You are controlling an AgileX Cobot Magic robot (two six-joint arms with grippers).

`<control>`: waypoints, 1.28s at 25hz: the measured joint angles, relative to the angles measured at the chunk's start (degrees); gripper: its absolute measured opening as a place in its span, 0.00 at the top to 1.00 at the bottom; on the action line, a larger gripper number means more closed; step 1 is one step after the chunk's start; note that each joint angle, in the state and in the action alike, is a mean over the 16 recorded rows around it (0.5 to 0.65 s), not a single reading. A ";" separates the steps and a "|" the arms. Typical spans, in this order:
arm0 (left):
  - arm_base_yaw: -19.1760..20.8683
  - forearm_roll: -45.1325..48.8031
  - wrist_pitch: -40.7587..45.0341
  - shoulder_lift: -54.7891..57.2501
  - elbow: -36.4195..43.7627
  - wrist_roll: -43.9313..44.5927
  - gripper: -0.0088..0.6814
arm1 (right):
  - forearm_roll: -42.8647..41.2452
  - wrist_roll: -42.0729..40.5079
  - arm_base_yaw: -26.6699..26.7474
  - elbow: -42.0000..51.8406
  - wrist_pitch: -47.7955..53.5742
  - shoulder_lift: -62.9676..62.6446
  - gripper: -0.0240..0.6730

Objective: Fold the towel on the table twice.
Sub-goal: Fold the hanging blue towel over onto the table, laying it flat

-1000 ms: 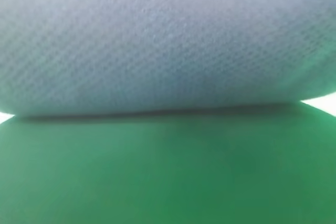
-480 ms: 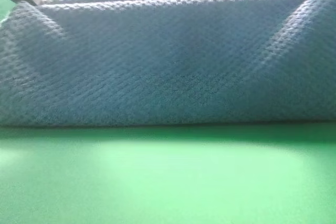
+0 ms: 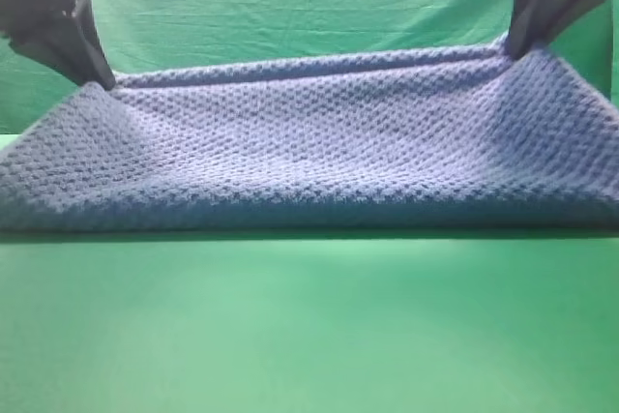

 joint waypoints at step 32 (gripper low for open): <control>0.10 4.77 9.01 -13.55 -5.00 5.34 0.62 | -1.78 -0.72 -2.04 -9.98 18.36 -11.84 0.44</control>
